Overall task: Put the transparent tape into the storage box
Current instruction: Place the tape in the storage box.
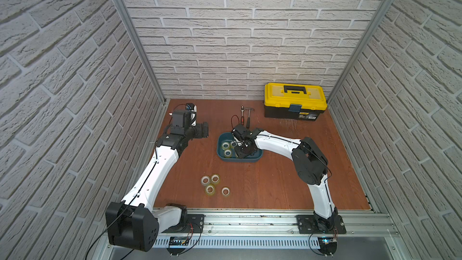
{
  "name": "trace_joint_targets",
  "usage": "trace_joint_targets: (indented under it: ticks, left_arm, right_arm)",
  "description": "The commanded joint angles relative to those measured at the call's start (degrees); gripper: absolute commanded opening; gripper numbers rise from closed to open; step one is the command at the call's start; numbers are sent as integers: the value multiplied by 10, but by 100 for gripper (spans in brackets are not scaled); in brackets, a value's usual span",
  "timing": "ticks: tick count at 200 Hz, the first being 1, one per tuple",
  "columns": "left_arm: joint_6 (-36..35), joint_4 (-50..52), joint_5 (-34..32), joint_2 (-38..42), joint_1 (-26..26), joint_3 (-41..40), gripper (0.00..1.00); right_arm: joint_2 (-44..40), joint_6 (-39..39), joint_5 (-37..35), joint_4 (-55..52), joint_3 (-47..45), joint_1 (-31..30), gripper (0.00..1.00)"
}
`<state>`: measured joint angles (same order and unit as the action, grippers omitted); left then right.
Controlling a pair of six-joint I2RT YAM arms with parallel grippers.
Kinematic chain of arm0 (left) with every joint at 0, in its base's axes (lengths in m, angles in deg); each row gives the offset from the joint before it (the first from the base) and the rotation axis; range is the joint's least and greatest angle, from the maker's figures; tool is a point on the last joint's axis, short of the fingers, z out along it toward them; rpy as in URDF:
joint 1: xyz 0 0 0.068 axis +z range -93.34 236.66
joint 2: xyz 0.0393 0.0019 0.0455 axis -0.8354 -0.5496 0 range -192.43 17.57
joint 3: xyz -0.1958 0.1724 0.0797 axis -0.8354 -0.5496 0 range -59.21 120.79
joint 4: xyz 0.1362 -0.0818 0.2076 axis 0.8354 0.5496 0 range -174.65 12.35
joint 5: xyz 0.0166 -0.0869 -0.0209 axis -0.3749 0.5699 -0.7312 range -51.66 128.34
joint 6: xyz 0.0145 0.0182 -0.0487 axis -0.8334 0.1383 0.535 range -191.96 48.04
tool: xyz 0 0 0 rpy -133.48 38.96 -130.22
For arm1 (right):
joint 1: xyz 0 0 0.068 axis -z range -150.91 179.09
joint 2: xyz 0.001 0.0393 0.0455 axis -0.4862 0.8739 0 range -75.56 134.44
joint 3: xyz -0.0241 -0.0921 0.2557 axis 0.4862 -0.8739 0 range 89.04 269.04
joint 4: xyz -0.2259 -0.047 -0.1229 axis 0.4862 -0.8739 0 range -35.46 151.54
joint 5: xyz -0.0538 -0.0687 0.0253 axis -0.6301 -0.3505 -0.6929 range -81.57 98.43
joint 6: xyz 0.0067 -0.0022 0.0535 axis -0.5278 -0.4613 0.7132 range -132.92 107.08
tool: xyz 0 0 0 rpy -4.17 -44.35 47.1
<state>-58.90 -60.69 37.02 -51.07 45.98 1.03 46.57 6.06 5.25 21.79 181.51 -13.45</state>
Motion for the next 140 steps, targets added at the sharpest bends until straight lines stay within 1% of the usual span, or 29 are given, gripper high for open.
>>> trace_joint_targets:
  ticks: [1,14,29,48,64,83,94,115,119,140]
  left_arm:
    - [-7,-19,-6,-3,-3,-2,98]
    - [-7,-19,-6,-2,-3,-1,98]
    - [-4,-22,-8,1,-3,-4,98]
    - [-2,-28,-4,5,-3,-8,98]
    - [-1,-30,-2,10,-2,-10,98]
    - [2,-29,-11,21,-1,-13,98]
    - [17,-15,-15,27,5,-10,98]
    - [51,42,27,39,22,12,98]
    - [53,49,30,44,22,12,98]
    - [59,63,41,86,22,-17,98]
  right_arm:
    - [13,-8,13,-3,25,-2,8]
    - [22,-8,10,-9,41,1,15]
    - [26,-8,14,-16,57,4,29]
    - [22,-8,19,-22,68,6,44]
    - [8,-5,25,-25,67,6,52]
    - [-21,-1,31,-30,62,6,58]
    - [-46,1,27,-27,53,6,59]
    - [-84,4,34,-14,26,6,60]
    - [-106,4,41,-10,21,6,60]
    - [-144,15,64,7,-7,1,58]
